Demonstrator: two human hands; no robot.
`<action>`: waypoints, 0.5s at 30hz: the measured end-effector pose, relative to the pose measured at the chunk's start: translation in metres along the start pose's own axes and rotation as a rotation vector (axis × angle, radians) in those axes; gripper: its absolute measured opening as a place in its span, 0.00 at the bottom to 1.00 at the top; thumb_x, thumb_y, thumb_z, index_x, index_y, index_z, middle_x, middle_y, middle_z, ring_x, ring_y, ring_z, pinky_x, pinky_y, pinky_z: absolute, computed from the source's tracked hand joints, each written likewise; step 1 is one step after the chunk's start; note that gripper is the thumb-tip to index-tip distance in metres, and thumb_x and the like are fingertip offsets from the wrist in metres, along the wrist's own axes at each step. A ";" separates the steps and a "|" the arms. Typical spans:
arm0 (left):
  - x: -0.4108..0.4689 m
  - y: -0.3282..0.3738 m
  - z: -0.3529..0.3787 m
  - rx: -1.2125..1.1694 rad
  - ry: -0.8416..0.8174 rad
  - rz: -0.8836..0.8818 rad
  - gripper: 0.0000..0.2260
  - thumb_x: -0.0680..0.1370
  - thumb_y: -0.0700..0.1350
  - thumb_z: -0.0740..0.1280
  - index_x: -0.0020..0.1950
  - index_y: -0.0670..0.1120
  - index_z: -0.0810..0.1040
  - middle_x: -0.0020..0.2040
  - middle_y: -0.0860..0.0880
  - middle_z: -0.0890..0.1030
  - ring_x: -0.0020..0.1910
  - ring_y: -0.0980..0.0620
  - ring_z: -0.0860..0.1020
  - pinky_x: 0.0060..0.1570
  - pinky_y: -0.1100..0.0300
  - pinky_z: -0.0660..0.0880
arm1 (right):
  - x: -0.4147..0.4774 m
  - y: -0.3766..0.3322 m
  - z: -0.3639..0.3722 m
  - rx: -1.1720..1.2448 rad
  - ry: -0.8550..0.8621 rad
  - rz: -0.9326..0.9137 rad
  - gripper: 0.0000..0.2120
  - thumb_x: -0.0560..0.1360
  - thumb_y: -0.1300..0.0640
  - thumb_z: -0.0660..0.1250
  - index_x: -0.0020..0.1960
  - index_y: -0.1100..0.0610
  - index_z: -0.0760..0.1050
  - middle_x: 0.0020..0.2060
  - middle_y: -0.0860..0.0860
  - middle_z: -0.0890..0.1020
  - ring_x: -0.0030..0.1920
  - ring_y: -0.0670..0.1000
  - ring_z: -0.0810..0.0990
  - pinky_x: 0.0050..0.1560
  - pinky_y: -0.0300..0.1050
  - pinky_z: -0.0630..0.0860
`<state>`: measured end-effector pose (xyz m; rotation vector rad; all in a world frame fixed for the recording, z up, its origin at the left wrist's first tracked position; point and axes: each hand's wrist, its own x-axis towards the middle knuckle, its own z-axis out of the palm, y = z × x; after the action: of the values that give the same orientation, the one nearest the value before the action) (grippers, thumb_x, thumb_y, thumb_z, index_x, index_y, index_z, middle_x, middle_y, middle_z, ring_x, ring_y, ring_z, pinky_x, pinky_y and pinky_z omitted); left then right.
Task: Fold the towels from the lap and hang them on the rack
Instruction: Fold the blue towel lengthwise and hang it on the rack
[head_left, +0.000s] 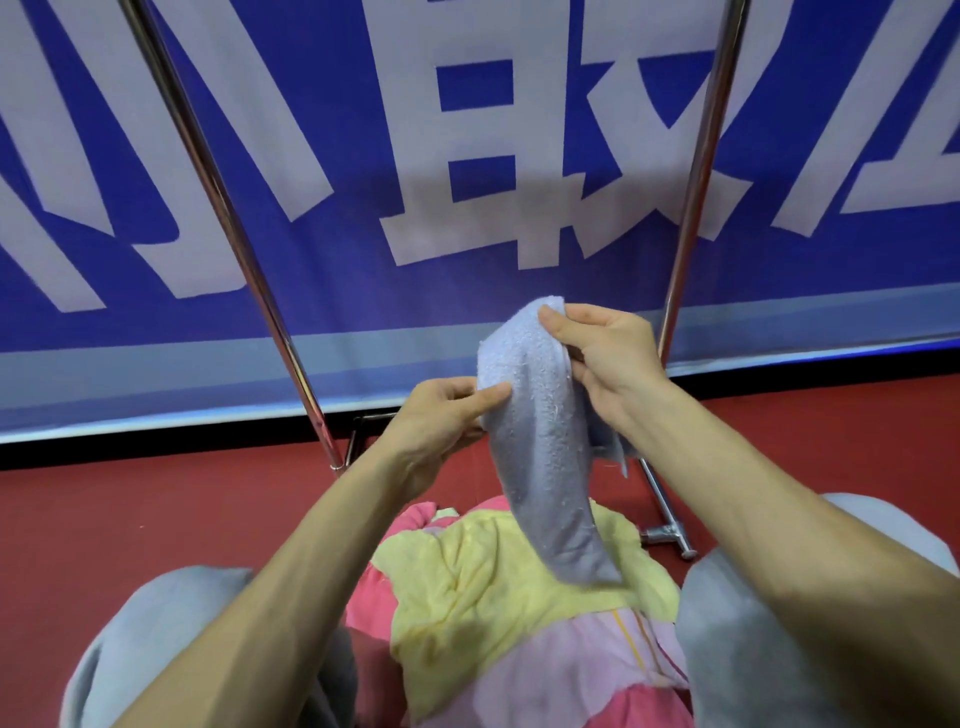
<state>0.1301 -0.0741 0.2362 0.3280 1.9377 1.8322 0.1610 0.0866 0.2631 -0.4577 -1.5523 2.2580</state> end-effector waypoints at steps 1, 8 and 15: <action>0.000 -0.001 0.002 0.007 0.025 0.048 0.11 0.76 0.43 0.69 0.52 0.36 0.80 0.46 0.42 0.82 0.43 0.50 0.78 0.48 0.58 0.74 | 0.001 0.000 -0.001 0.035 0.010 0.022 0.15 0.70 0.63 0.74 0.55 0.67 0.79 0.47 0.60 0.84 0.45 0.54 0.84 0.51 0.47 0.82; -0.004 0.005 0.006 -0.003 0.138 0.334 0.05 0.78 0.40 0.66 0.52 0.41 0.77 0.43 0.45 0.85 0.41 0.51 0.82 0.41 0.59 0.77 | 0.007 0.003 -0.006 0.203 -0.078 0.205 0.11 0.74 0.63 0.69 0.55 0.67 0.77 0.43 0.57 0.83 0.40 0.50 0.84 0.40 0.41 0.81; -0.009 0.017 0.000 -0.085 0.206 0.351 0.02 0.77 0.37 0.66 0.49 0.41 0.77 0.36 0.48 0.84 0.33 0.54 0.81 0.33 0.62 0.76 | 0.004 0.007 -0.002 0.064 -0.174 0.284 0.15 0.78 0.52 0.65 0.56 0.62 0.78 0.47 0.55 0.83 0.49 0.53 0.82 0.52 0.47 0.79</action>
<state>0.1357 -0.0770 0.2541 0.4954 2.0298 2.2433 0.1578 0.0878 0.2557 -0.5031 -1.5770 2.6169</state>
